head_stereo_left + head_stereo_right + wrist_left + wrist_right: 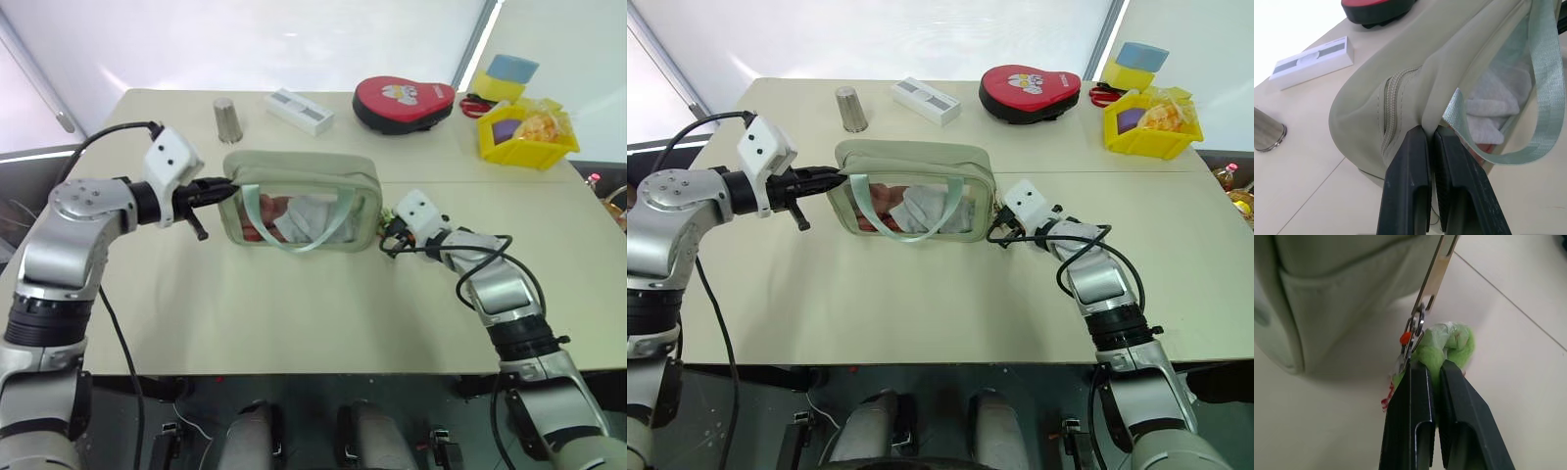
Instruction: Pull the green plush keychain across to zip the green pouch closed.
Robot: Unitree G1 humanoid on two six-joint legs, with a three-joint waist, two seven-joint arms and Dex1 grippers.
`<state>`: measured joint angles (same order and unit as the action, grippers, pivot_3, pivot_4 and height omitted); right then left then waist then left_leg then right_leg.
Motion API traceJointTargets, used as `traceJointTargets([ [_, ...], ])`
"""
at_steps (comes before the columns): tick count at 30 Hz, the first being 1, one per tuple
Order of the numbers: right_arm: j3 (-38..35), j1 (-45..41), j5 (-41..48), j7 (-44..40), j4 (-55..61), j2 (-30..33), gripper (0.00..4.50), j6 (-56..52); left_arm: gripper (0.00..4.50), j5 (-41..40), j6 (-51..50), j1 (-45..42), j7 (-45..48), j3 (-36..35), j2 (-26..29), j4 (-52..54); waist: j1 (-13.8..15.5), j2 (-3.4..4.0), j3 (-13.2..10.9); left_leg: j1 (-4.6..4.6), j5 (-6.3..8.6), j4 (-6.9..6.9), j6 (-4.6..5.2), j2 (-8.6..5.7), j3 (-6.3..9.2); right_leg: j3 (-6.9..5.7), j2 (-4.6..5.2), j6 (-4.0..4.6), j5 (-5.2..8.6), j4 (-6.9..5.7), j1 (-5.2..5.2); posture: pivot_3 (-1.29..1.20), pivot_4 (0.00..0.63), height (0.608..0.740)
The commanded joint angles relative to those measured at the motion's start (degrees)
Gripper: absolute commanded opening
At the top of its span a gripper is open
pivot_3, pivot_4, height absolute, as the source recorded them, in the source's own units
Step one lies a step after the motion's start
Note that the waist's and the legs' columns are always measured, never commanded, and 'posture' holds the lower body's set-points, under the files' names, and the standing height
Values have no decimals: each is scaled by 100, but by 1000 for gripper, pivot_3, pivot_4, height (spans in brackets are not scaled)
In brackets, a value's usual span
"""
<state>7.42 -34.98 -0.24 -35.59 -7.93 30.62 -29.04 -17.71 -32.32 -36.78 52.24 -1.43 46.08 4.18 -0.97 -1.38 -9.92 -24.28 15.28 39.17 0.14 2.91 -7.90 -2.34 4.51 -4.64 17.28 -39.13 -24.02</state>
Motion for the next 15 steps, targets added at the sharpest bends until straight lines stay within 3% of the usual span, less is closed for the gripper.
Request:
traceJointTargets([
  [1,-510,-545,424,-604,27,469,1565,-42,1542,-97,-168,18,88,-148,136,-18,1,3,-3,-2,0,0,0,0,0,0,0,0,0,1,-1,0,150,740],
  [6,-743,-1095,1051,-1797,106,1268,4212,-307,4134,-317,-268,-15,366,-461,454,-237,12,0,-4,-13,1,-3,1,0,1,-1,0,0,0,4,-12,0,150,740],
  [7,-768,-1206,1214,-2071,185,1425,4498,-433,4490,-394,-333,-31,440,-551,555,-282,6,0,-4,-15,1,-4,1,0,2,-1,0,0,0,7,-14,0,150,740],
  [11,-837,-1452,1948,-2918,666,1844,4498,-1106,4490,-535,-583,-122,526,-810,896,-530,-18,1,-5,-15,1,-6,2,2,0,-1,1,0,0,6,-18,0,150,740],
  [15,-828,-1668,2227,-2869,860,1739,4498,-1432,4490,-660,-618,-262,556,-959,994,-739,-7,0,-4,-13,1,-5,2,5,0,-1,0,0,0,3,-19,0,150,740],
])
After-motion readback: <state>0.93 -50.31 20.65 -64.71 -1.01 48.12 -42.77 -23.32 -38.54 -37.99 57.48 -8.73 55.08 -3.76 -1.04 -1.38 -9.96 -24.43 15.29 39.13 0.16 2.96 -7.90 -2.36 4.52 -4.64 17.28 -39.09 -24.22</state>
